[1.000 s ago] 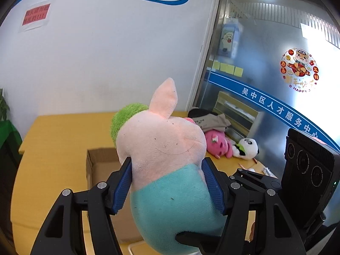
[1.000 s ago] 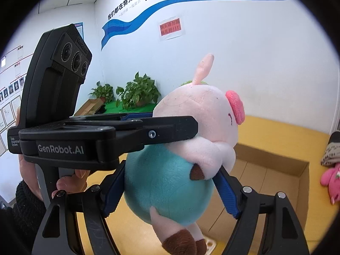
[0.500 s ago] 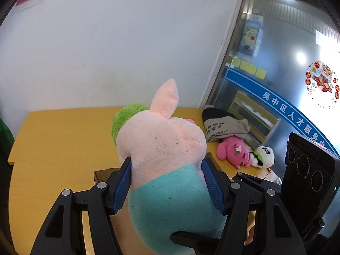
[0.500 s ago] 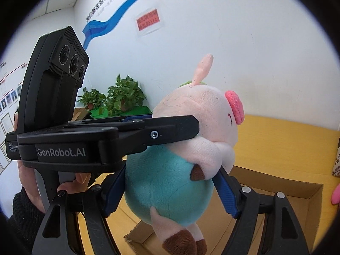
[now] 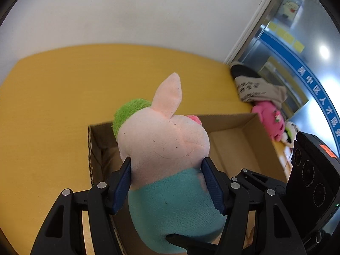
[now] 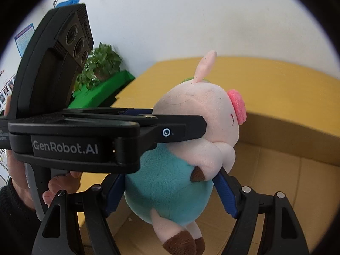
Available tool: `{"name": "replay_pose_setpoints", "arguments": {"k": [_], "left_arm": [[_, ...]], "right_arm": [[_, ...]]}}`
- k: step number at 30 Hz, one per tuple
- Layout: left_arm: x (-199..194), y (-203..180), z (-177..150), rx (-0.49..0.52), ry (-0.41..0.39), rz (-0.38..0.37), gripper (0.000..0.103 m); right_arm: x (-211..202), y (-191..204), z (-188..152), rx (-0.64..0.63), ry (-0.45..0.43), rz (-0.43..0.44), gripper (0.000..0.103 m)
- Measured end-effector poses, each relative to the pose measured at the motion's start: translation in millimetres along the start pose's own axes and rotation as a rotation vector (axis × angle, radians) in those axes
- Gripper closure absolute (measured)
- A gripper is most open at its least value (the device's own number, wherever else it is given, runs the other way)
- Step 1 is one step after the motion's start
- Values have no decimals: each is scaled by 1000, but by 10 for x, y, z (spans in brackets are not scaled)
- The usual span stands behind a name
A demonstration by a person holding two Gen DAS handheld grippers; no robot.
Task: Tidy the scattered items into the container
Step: 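Lift the plush pig with both grippers and carry it over the box, then open both grippers to drop the plush pig into the box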
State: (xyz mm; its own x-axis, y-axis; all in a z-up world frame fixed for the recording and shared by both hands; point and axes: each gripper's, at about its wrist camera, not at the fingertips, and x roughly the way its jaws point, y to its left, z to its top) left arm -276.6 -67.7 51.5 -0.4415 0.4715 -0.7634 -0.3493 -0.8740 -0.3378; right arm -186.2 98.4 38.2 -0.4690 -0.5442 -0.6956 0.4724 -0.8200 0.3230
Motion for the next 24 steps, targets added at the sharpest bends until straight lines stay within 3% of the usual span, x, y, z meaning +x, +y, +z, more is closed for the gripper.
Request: {"name": "replay_pose_setpoints", "arguments": {"k": [4,13,16,19,24], "left_arm": [[121,-23,-109,47,35,60,35],[41,104,-207,-10,58,80,31],[38,102,-176,-30,50,110,26],[-144,54,-162,-31,-13,159,25],[-824,-61,-245,-56,-175,143,17]], "right_arm": [[286,-109,-60,12,53,6,27],[213,48,-120,41,78,65,27],[246,-4,-80,43,86,70,18],[111,43,-90,24,56,45,16],[-467,88,-151,0,-4,19,16]]}}
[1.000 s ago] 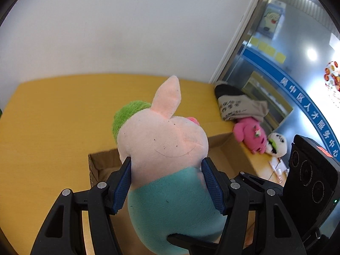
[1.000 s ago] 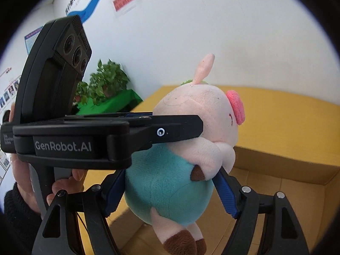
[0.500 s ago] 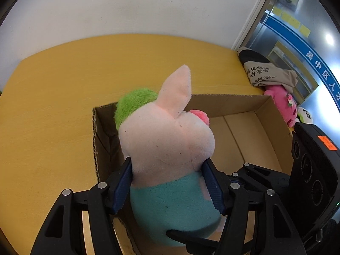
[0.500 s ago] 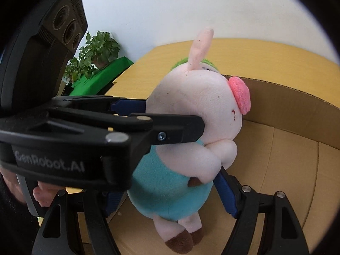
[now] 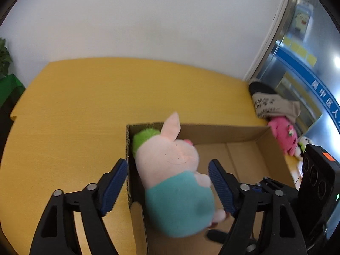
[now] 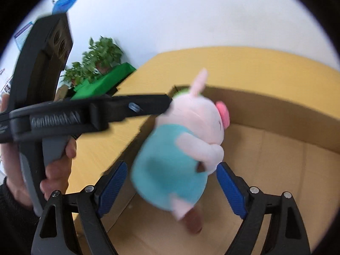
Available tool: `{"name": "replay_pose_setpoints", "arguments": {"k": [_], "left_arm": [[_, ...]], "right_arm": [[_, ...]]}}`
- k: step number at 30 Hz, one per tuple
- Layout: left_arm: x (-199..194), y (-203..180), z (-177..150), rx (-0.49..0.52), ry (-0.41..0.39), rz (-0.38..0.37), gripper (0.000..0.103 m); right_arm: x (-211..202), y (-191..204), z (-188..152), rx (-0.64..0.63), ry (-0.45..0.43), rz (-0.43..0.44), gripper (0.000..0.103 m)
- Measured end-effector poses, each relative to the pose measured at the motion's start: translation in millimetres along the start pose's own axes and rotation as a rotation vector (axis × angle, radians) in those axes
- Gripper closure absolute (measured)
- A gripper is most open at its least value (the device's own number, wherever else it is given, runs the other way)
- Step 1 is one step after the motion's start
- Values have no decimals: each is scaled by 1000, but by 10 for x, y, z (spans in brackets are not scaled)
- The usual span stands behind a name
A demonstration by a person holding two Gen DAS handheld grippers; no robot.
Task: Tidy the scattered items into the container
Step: 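Open both grippers to drop the plush pig into the box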
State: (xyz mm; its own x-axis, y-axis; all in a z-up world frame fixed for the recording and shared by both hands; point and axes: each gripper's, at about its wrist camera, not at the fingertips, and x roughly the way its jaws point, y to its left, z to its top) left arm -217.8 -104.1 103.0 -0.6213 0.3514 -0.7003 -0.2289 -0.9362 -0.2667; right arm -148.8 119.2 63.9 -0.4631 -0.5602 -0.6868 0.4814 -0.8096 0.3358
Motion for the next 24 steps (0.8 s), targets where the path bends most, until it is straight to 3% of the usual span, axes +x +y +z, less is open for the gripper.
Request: {"name": "replay_pose_setpoints", "arguments": {"k": [5,9,11,18,22,24], "left_arm": [[-505,-238,-427,111,-40,1,10],[-527,-399,-1024,164,27,10,10],[-485,-458,-1267,154,55,5,10],[-266,-510,-1803,77,162,28,12],[-268,-575,-1946,75,186,56,16],[-288,-605,-2015,73,193,59,16]], "right_arm": [[-1171,-21,-373,-2,-118,53,16],[-1909,-267,-798,4,-152,-1,16],[-2090,-474,-1036,18,-118,-83,16],[-1893,-1313,-1601,129,57,-270,16],[-1919,-1451,-1773,80,83,-309,21],[-1707,-1429,-1710,57,84,-327,22]]}}
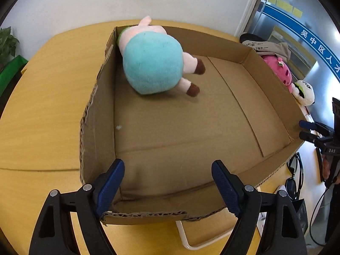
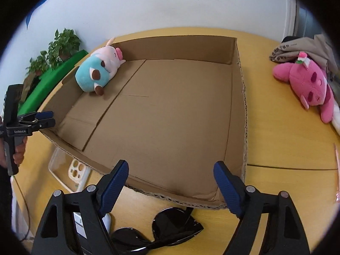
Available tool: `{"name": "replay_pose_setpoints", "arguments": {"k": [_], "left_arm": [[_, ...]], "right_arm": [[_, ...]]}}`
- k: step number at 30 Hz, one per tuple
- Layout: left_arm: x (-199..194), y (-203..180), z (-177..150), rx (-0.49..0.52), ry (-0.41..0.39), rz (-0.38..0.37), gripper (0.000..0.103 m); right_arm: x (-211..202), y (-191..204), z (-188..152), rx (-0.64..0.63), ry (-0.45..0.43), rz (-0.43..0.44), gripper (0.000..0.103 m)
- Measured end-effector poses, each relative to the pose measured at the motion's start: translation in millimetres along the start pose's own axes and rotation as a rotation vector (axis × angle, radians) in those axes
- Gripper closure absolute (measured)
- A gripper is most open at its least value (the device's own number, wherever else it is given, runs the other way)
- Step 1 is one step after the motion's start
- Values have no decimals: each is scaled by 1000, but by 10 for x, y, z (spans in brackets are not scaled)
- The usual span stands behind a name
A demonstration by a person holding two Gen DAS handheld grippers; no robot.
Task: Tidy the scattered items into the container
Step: 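Open both grippers to drop the plush pig into the box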
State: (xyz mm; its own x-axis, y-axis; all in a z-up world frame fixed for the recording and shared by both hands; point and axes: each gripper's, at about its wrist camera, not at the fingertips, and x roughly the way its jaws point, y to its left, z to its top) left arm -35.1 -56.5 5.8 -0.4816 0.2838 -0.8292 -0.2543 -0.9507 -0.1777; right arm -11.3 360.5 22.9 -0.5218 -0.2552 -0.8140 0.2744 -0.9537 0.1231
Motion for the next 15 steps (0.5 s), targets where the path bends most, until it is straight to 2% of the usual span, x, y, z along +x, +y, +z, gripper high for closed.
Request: {"name": "replay_pose_setpoints", "arguments": {"k": [4,7,9,12,13,15], "left_arm": [[-58,-27,-98,-42,-2,-14,17],[-181,-87,-111,-50,-33,22,18],[-346,-191,-94,-43,-93,67,16],[-724,-459,-93,-30,-240,95,2],[-892,-605,-112,-16,-310,111,0],[-1090,-831,-152,22,-388,133,0]], "right_arm": [[-42,-34,62,0,-2,-24,24],[-182,13,61,19,-31,-40,22],[-363,126,83,7,-73,-15,22],[-727,461,126,-47,-176,-21,22],[-845,589,136,-66,-215,-31,21],[-1045,818,116,-101,-283,-48,21]]}}
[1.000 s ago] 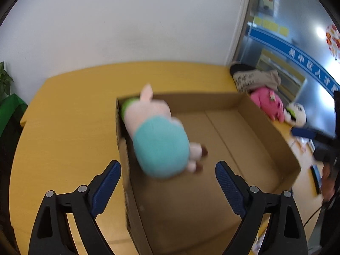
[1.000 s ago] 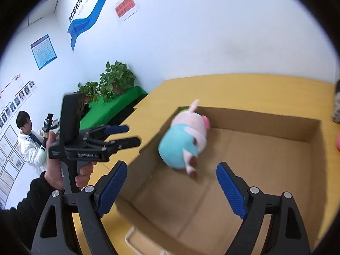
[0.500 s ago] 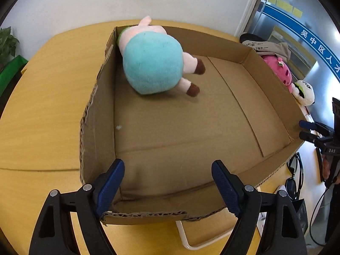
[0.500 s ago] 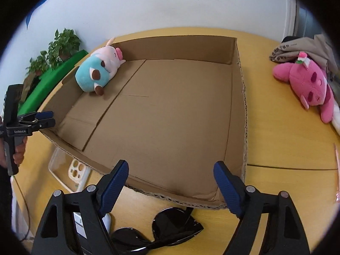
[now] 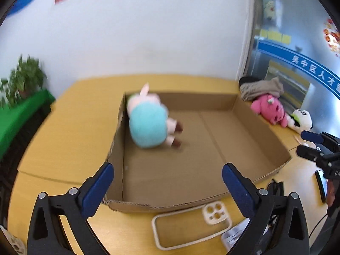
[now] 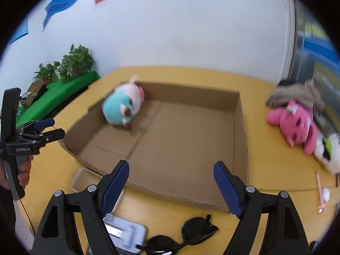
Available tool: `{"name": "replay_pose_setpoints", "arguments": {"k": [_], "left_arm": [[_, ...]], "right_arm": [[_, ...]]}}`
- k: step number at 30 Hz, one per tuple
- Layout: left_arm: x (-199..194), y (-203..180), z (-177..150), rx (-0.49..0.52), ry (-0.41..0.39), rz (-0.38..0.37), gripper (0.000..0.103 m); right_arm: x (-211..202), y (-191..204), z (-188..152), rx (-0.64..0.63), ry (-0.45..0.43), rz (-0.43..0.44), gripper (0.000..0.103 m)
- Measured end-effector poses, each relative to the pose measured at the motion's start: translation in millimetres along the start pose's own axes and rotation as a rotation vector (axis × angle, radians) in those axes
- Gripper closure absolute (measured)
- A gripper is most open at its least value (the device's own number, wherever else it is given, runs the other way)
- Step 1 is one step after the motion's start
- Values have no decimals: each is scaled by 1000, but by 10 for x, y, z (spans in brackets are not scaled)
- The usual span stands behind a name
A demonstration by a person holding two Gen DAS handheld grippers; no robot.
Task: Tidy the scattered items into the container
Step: 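Open both grippers to drop the plush pig into the box, then move both grippers to the black charger box on the table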
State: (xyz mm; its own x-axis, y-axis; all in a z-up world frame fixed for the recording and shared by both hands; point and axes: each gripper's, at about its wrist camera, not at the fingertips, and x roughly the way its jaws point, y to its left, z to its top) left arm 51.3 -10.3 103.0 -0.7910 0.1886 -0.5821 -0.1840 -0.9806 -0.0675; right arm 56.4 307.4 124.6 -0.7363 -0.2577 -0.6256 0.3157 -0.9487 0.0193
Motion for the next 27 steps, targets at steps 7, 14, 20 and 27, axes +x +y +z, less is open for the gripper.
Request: {"name": "replay_pose_setpoints", "arguments": {"k": [7,14,20,27], "left_arm": [[-463,-383,0,-2,-115,-6,0],[-611,-468,-120,-33,-107,-40,0],[-702,-523,-146,-45,-109,-57,0],[-749,-594,-187,-50,-96,-45,0]], "right_arm": [[-320,577,-69,-45,-90,-47,21],[-408,721,-138,-53,-70,-59,21],[-481,724,-210,-47,-71,-52,21],[-509,674,-258,-34,-79,-28,21]]}}
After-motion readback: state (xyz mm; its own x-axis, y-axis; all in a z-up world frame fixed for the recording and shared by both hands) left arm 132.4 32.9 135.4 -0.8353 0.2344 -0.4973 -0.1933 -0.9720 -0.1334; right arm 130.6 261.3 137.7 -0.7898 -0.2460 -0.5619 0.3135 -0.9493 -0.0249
